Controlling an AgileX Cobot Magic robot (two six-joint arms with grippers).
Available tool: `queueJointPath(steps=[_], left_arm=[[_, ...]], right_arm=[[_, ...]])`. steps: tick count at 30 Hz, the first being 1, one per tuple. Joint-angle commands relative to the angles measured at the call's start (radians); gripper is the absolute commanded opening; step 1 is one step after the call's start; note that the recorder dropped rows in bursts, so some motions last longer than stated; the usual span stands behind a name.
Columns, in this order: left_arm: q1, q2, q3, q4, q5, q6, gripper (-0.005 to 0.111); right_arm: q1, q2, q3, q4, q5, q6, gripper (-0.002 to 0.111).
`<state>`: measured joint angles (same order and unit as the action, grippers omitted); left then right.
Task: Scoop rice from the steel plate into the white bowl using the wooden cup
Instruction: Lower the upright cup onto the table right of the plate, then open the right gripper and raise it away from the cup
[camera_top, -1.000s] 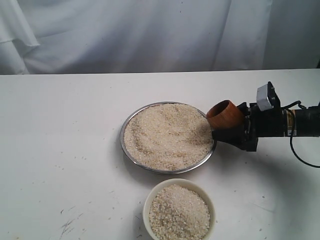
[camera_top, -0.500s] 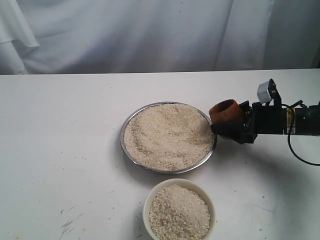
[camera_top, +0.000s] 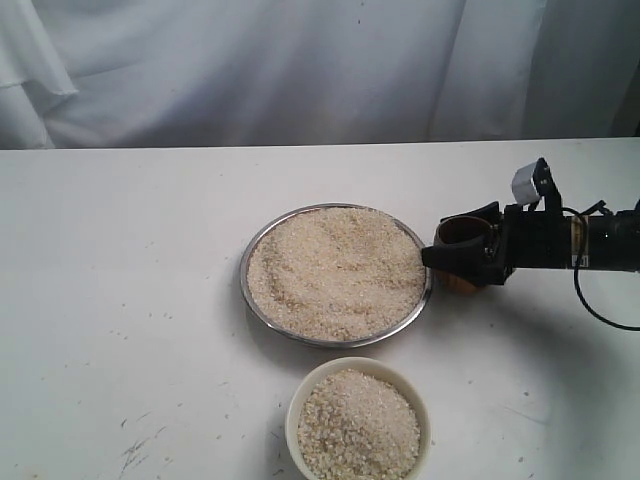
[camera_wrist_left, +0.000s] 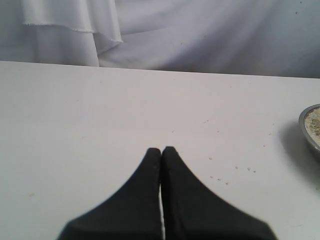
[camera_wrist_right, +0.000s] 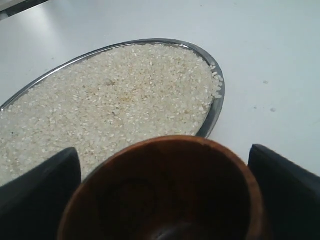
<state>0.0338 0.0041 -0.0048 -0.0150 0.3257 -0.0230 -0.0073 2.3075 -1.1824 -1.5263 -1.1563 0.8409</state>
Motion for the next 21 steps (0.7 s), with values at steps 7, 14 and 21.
queueJointPath(steps=[7,14,21], left_arm=[[-0.003,-0.004,0.005,0.001,-0.007,-0.001,0.0],[-0.003,-0.004,0.005,0.001,-0.007,-0.001,0.0],[-0.003,-0.004,0.005,0.001,-0.007,-0.001,0.0]], right_arm=[[-0.021,-0.066,-0.001,-0.065,0.01,0.075,0.082],[-0.038,-0.136,-0.001,-0.073,0.022,0.109,0.082],[-0.055,-0.261,-0.002,-0.02,0.015,0.187,0.082]])
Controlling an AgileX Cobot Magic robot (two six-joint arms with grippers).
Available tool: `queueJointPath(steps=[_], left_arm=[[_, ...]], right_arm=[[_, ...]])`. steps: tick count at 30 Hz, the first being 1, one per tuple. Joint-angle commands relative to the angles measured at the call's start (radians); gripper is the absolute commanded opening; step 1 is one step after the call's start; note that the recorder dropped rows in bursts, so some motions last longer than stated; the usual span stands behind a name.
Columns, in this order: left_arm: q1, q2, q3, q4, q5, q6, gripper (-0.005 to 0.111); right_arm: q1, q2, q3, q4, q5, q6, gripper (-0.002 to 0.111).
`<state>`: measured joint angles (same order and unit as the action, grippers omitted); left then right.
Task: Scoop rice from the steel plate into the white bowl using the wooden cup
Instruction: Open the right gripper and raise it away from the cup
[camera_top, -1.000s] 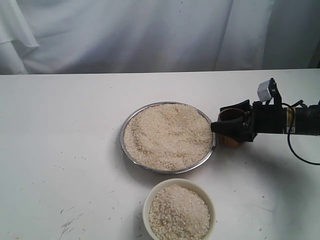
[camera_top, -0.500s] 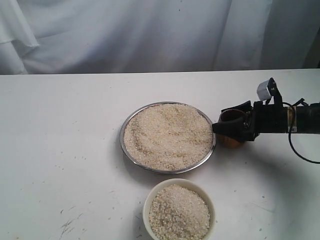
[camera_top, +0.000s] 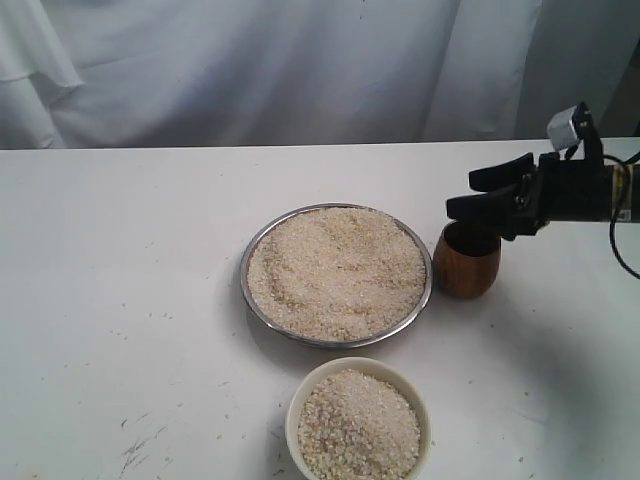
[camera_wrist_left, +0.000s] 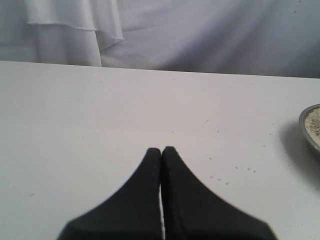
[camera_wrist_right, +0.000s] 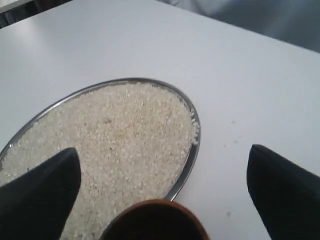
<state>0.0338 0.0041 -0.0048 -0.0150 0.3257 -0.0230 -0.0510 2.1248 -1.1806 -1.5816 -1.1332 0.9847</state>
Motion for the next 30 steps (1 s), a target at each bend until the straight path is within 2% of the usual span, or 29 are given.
queueJointPath(steps=[1,5,8,10,11,12,13,16,18,20,24,26,30], left_arm=[[-0.003,-0.004,0.005,0.001,-0.007,-0.001,0.0],[-0.003,-0.004,0.005,0.001,-0.007,-0.001,0.0],[-0.003,-0.004,0.005,0.001,-0.007,-0.001,0.0],[-0.003,-0.004,0.005,0.001,-0.007,-0.001,0.0],[-0.003,-0.004,0.005,0.001,-0.007,-0.001,0.0],[-0.003,-0.004,0.005,0.001,-0.007,-0.001,0.0],[-0.003,-0.004,0.005,0.001,-0.007,-0.001,0.0],[-0.003,-0.004,0.005,0.001,-0.007,-0.001,0.0],[-0.003,-0.004,0.005,0.001,-0.007,-0.001,0.0],[-0.003,-0.004,0.005,0.001,-0.007,-0.001,0.0],[-0.003,-0.004,0.005,0.001,-0.007,-0.001,0.0],[-0.003,-0.004,0.005,0.001,-0.007,-0.001,0.0],[-0.003,-0.004,0.005,0.001,-0.007,-0.001,0.0]], right_arm=[[-0.011,-0.1,-0.004,0.043,-0.013,0.052,0.082],[0.004,-0.175,-0.004,0.057,-0.009,0.086,0.075],[0.015,-0.231,-0.004,0.057,-0.002,0.113,0.061],[0.015,-0.266,-0.004,0.057,-0.002,0.173,0.047],[0.015,-0.298,-0.004,0.057,0.005,0.257,0.031],[0.015,-0.314,-0.004,0.057,0.008,0.308,0.021],[0.015,-0.342,-0.004,0.059,0.02,0.363,0.002],[0.04,-0.4,-0.002,0.051,0.133,0.438,0.0],[0.071,-0.445,0.017,0.008,0.275,0.546,0.0],[0.126,-0.518,0.091,-0.044,0.528,0.702,0.0],[0.241,-0.701,0.265,0.006,0.797,0.725,0.0],[0.284,-0.807,0.331,0.01,0.858,0.775,0.0],[0.302,-0.918,0.391,0.005,0.809,0.798,0.0]])
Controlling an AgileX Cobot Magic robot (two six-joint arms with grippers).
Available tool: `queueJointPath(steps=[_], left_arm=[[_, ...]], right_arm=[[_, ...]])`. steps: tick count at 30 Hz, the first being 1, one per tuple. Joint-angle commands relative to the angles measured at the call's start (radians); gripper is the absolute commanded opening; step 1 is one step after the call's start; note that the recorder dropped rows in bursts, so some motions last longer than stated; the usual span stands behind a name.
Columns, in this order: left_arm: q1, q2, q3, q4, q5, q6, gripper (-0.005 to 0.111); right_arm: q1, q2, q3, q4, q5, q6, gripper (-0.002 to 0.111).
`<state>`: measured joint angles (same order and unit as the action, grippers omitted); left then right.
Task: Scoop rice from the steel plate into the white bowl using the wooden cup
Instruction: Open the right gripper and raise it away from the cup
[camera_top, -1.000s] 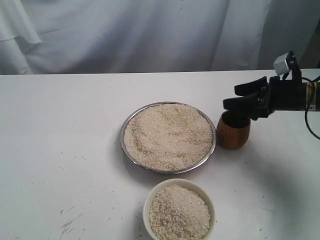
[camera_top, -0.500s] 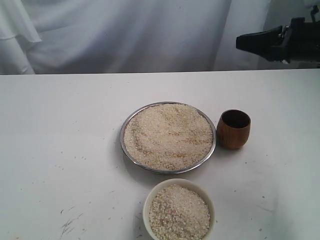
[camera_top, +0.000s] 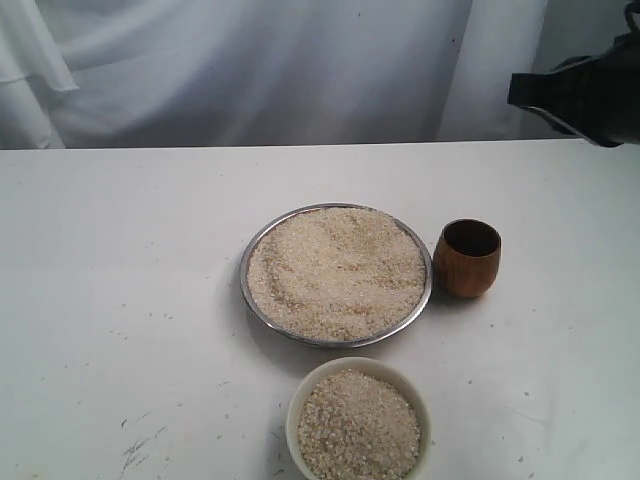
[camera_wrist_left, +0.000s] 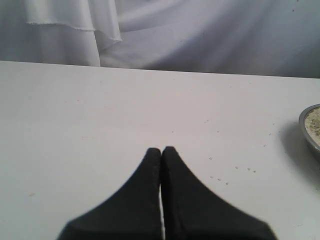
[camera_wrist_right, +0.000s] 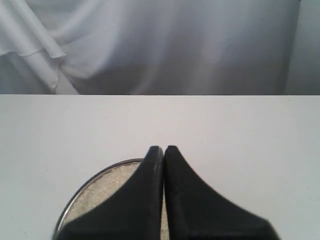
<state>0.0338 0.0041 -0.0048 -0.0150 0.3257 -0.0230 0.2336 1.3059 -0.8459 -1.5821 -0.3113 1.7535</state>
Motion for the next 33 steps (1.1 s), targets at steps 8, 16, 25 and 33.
queueJointPath(steps=[8,16,25,33], left_arm=[[-0.003,-0.004,0.005,0.001,-0.007,-0.001,0.0],[-0.003,-0.004,0.005,0.001,-0.007,-0.001,0.0],[-0.003,-0.004,0.005,0.001,-0.007,-0.001,0.0],[-0.003,-0.004,0.005,0.001,-0.007,-0.001,0.0]], right_arm=[[0.017,-0.236,0.102,-0.131,-0.191,0.029,0.0],[0.017,-0.26,0.102,-0.138,-0.192,0.029,0.0],[0.017,-0.26,0.102,-0.151,-0.162,0.029,0.0],[0.005,-0.368,0.102,-0.162,-0.159,0.045,0.0]])
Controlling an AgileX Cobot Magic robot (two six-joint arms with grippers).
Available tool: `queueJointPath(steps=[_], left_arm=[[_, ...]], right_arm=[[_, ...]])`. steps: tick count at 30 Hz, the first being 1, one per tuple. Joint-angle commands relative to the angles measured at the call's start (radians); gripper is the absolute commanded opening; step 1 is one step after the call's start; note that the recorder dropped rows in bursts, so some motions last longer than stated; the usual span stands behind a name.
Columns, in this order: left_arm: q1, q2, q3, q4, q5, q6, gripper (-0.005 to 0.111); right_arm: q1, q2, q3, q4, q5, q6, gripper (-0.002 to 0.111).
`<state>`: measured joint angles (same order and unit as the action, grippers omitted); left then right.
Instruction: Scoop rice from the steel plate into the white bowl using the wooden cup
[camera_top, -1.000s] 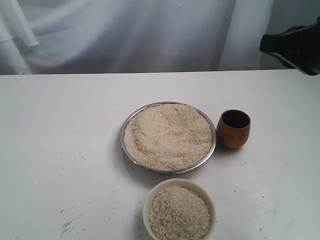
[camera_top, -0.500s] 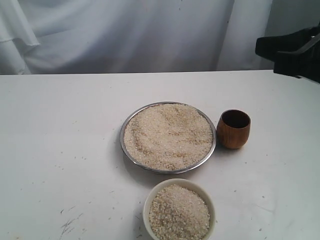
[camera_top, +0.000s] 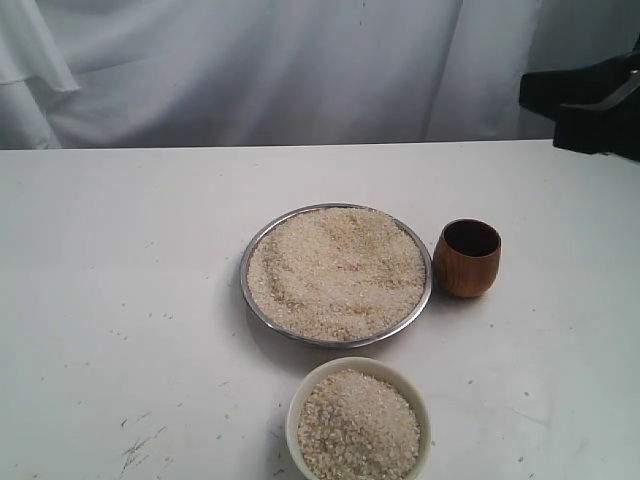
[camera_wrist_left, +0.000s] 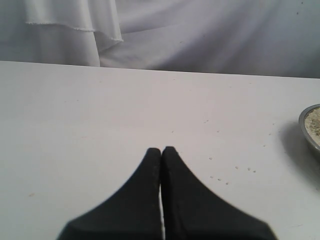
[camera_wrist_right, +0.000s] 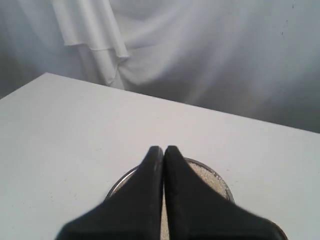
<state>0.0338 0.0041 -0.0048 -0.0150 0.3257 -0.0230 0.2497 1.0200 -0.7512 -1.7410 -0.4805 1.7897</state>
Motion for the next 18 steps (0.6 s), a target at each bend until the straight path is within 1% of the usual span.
queueJointPath(steps=[1,6,13,18], left_arm=[[-0.003,-0.004,0.005,0.001,-0.007,-0.001,0.0],[-0.003,-0.004,0.005,0.001,-0.007,-0.001,0.0],[-0.003,-0.004,0.005,0.001,-0.007,-0.001,0.0],[-0.003,-0.004,0.005,0.001,-0.007,-0.001,0.0]], right_arm=[[-0.022,-0.11,0.011,-0.003,0.016,0.009,0.0],[-0.101,-0.27,0.085,-0.003,0.079,0.029,0.0],[-0.235,-0.511,0.281,-0.003,0.263,0.16,0.0],[-0.275,-0.657,0.402,-0.003,0.312,0.176,0.0]])
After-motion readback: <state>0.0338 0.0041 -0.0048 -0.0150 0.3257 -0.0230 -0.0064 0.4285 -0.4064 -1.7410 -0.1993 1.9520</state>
